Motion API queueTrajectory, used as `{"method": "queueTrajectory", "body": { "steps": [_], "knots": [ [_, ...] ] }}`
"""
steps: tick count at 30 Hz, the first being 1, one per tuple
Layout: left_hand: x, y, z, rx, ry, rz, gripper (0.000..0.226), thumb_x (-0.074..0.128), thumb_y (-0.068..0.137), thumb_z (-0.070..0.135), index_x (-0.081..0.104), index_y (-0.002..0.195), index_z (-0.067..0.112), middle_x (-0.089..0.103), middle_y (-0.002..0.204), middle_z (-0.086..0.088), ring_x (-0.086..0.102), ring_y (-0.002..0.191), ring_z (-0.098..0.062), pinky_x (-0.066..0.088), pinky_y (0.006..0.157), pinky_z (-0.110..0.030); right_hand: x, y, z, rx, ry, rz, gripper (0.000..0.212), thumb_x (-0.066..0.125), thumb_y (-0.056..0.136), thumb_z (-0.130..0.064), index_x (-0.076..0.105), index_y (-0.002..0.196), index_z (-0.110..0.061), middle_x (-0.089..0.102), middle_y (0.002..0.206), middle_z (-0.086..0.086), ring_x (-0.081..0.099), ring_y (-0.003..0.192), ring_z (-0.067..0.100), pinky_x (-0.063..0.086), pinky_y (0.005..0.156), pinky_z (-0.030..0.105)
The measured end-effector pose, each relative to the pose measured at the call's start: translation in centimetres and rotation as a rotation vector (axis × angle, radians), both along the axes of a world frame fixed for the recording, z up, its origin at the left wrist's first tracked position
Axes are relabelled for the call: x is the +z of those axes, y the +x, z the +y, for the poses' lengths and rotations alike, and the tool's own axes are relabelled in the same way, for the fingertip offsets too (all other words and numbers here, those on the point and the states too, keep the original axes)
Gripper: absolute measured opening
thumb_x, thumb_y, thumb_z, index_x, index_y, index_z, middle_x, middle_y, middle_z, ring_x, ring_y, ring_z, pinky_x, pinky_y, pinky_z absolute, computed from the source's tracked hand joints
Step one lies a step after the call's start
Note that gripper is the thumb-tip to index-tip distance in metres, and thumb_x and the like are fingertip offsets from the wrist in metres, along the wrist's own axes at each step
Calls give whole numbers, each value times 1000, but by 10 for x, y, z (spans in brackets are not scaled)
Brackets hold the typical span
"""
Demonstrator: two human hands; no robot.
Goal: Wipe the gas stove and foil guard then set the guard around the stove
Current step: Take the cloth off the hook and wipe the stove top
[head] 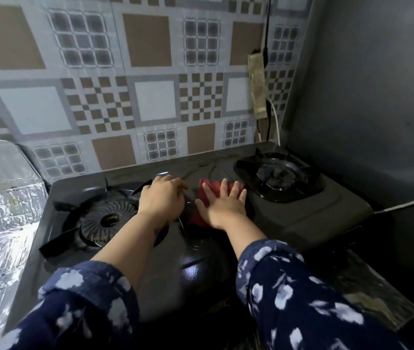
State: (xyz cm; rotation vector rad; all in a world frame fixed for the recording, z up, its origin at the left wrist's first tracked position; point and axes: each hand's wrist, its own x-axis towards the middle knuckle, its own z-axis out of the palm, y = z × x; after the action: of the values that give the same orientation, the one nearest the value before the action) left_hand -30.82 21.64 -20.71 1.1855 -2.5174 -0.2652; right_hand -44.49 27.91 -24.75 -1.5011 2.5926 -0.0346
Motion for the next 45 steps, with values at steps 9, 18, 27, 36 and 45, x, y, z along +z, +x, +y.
{"method": "queueTrajectory", "body": {
  "steps": [9, 18, 27, 36, 45],
  "knots": [
    [3, -29, -68, 127, -8, -12, 35, 46, 89, 23, 59, 122, 27, 57, 130, 0, 45, 125, -23, 39, 99, -43, 3, -52, -100, 286, -6, -32, 61, 17, 85, -72, 7, 143, -53, -9, 161, 0, -17, 145, 36, -11, 117, 51],
    [-1, -72, -119, 81, -70, 3, 35, 48, 91, 21, 55, 124, 28, 54, 133, 1, 44, 127, -22, 37, 99, -42, 14, -123, -171, 339, 145, -62, 61, 15, 88, -69, -5, 143, -51, -15, 160, 1, -20, 143, 38, -13, 114, 57],
    [-6, -117, -143, 29, -162, 58, 34, 45, 94, 21, 52, 127, 27, 52, 135, 2, 40, 131, -19, 34, 106, -42, 33, -244, -178, 200, 356, -108, 71, 15, 82, -77, -13, 142, -51, -18, 159, -2, -20, 145, 28, -10, 113, 55],
    [-11, -101, -150, 48, -117, 60, 32, 48, 92, 21, 55, 123, 26, 57, 130, 2, 46, 125, -22, 39, 101, -44, 18, -238, -185, -435, 156, -40, 74, 27, 89, -66, -7, 148, -36, -19, 158, 10, -16, 143, 40, -8, 112, 60],
    [-7, -47, -130, 164, -46, -8, 33, 44, 92, 25, 55, 123, 29, 56, 133, 2, 44, 126, -23, 38, 100, -45, 17, -142, -181, -175, 132, -75, 66, 16, 89, -66, 8, 148, -38, -18, 158, 15, -20, 139, 50, -14, 109, 66]
  ]
}}
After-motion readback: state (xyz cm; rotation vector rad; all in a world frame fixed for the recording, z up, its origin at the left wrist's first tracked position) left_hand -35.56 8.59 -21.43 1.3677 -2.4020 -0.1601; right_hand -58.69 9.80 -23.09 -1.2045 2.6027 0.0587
